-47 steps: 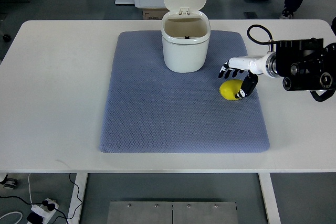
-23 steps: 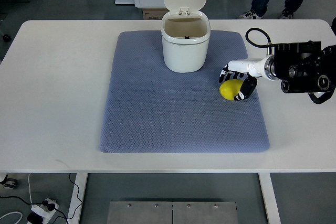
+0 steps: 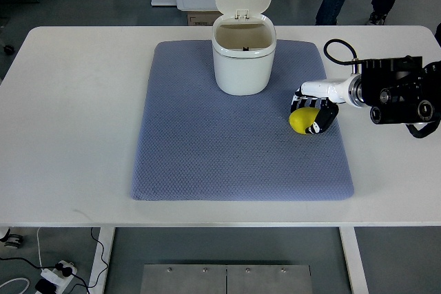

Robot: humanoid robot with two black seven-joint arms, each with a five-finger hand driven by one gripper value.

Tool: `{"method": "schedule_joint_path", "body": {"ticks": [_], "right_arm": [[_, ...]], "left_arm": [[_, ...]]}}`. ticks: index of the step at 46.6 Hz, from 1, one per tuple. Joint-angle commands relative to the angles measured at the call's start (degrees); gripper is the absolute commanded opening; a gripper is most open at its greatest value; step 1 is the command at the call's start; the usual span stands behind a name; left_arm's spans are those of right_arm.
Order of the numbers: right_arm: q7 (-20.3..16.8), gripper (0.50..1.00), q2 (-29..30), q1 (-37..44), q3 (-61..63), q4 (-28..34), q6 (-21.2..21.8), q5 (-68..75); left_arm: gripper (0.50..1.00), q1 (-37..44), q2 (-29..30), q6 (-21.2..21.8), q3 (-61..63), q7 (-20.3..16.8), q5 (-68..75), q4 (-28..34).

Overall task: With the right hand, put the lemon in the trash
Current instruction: 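Lift the lemon and carry it above the white bin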

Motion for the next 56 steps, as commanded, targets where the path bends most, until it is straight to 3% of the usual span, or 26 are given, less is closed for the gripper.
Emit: {"method": "schedule_joint_path", "body": {"ticks": [1, 16, 33, 56], "right_arm": [[-0.1, 0.5, 0.2, 0.0, -0.4, 0.0, 0.0, -0.1], [-0.7, 0.5, -0.6, 1.1, -0.8, -0.1, 0.0, -0.2], [-0.3, 0.5, -4.1, 8.5, -0.4, -1.1, 0.1, 0.2], [-0.3, 0.5, -5.3, 9.6, 10.5, -5.0, 0.3, 10.6]], "left_arm": [[1.0, 0.0, 0.0, 0.0, 0.0, 0.0, 0.0, 0.0], [1.0, 0.0, 0.0, 0.0, 0.0, 0.0, 0.0, 0.0], [1.0, 0.0, 0.0, 0.0, 0.0, 0.0, 0.0, -0.1], [1.0, 0.0, 0.0, 0.0, 0.0, 0.0, 0.0, 0.0]]}}
